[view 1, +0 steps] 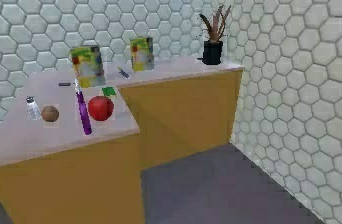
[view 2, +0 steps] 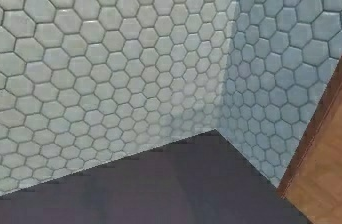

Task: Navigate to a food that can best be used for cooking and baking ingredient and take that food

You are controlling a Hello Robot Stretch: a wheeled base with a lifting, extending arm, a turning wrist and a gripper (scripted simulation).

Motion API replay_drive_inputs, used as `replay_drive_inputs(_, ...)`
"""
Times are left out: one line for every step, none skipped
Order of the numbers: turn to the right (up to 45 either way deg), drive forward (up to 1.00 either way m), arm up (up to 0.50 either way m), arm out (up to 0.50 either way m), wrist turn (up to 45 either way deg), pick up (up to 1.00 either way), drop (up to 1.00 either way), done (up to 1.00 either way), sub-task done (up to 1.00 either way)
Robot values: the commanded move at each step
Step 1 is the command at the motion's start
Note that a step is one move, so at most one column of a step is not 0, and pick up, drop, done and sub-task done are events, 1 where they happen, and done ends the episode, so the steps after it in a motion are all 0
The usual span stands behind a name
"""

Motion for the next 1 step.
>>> replay_drive_inputs(0.0, 0.35, 0.00, 0.00, 0.0, 0.00, 0.00, 0.00, 0.00)
